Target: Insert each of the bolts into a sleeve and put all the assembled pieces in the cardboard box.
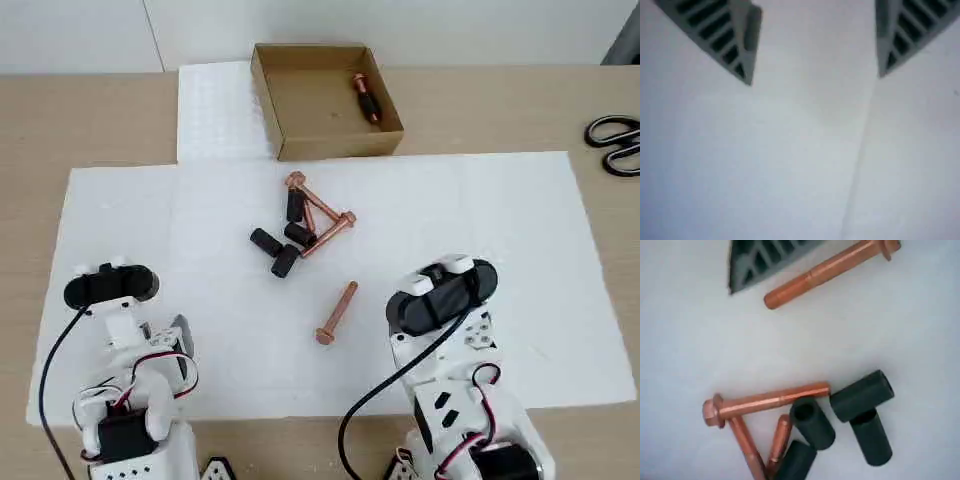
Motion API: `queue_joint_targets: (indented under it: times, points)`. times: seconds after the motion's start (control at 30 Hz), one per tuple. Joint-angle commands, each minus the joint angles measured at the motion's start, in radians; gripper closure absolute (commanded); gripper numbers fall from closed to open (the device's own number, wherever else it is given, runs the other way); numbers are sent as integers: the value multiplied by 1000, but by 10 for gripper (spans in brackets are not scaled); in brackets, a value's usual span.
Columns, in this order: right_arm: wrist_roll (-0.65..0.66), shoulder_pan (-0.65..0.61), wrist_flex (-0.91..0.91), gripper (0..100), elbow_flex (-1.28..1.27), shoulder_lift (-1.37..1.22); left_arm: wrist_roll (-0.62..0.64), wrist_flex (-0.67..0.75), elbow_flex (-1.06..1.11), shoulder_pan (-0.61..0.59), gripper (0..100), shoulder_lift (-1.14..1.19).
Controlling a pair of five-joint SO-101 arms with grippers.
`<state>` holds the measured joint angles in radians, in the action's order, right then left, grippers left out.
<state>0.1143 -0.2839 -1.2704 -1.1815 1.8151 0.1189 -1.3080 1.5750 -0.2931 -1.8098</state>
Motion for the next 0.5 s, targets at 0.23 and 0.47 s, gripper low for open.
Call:
queue_joint_targets:
  times: [0.23, 0.47]
  points:
    - [6, 2, 179, 753, -319, -1, 6, 26, -4, -3, 842, -12]
    - [6, 4, 357, 753, -500, -2, 6, 26, -4, -3, 842, -12]
